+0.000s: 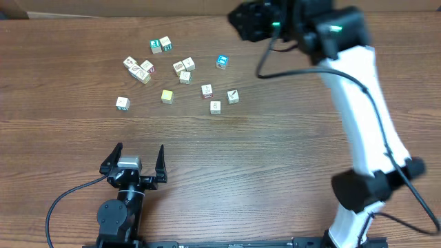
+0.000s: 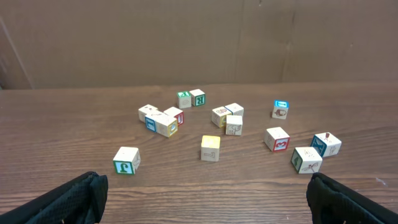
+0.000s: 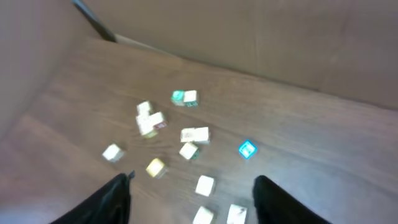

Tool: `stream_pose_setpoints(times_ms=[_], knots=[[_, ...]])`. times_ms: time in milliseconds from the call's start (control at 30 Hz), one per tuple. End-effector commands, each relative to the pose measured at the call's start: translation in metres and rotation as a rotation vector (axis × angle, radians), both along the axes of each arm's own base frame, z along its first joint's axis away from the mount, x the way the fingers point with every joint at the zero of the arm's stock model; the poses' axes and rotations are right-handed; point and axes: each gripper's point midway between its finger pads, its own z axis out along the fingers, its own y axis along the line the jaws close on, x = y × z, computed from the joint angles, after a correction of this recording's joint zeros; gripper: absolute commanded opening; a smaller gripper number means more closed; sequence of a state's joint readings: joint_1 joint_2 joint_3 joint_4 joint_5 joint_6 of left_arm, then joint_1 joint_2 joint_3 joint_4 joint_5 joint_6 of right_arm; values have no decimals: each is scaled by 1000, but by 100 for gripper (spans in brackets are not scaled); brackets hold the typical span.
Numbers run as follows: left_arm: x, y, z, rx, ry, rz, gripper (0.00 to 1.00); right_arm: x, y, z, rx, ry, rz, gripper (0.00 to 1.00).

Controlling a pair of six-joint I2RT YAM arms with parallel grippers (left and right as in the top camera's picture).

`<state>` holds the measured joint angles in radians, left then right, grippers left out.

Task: Form a tower
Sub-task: 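Raise the right arm and swing the right gripper over the blocks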

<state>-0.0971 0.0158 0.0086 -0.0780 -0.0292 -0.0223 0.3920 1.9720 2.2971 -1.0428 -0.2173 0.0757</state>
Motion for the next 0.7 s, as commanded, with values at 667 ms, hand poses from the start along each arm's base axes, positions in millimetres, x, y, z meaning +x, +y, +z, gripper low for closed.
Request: stream_pose_setpoints(times_ms=[667], knots=[[0,0,1,14,-11,-6,100,95,82,-222,-172,63,-35,81]])
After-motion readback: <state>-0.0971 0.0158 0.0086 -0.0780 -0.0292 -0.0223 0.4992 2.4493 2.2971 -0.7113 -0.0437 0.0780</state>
